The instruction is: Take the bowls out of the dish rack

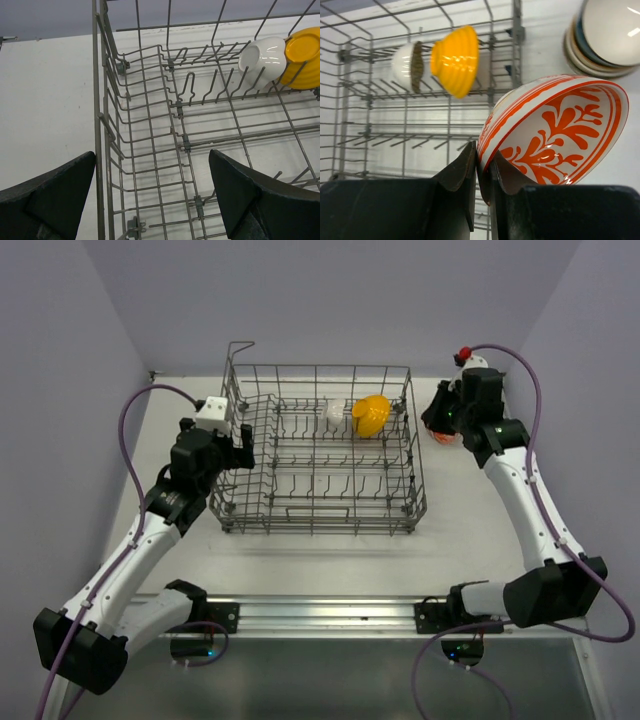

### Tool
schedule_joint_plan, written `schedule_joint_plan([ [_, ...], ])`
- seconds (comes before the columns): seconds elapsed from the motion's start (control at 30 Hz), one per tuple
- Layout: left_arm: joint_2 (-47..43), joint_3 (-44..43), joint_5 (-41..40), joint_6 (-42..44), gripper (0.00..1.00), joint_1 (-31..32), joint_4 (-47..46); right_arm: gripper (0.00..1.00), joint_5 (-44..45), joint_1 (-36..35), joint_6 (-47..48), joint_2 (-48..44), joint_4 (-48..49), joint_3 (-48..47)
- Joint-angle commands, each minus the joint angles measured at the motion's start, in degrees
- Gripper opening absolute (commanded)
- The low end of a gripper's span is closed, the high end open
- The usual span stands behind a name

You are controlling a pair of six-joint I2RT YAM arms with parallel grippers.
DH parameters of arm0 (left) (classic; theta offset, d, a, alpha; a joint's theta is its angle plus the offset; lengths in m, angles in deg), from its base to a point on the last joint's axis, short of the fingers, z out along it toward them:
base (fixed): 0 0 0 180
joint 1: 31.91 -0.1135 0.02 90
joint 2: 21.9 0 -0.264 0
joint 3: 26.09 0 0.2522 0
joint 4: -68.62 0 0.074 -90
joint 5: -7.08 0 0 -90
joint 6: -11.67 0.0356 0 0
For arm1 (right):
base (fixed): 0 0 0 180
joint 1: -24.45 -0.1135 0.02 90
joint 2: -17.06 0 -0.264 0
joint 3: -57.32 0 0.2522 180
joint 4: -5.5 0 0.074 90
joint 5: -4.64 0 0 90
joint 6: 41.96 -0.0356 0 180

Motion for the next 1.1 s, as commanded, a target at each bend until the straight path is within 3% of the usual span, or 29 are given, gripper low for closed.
schedule_joint_plan([
  [0.0, -0.8, -0.1, 0.6, 0.5, 1.00, -0.2, -1.3, 0.00, 8.0, 2.5, 1.1, -2.5, -1.9, 2.9],
  [0.17, -0.6, -0.1, 1.0, 0.5, 1.00, -0.2, -1.4, 0.00, 14.5, 6.5, 0.5, -1.8, -4.0, 7.3],
  [0.33, -0.5, -0.1, 1.6, 0.3, 1.00, -0.1, -1.3, 0.00, 10.6, 12.1, 0.7, 1.0, -1.6, 13.3],
  [0.6, -0.5, -0.1, 1.8, 0.3, 1.00, -0.1, -1.3, 0.00, 5.9, 12.7, 2.2, 11.1, -1.2, 14.0],
  [0.93, -1.0, -0.1, 2.0, 0.3, 1.00, -0.1, -1.2, 0.00, 6.0, 12.7, 2.0, 15.0, 1.7, 15.8],
  [1.07, -1.2, -0.1, 2.1, 0.3, 1.00, -0.1, -1.3, 0.08, 4.9, 12.7, 2.2, 16.9, 1.5, 15.5],
])
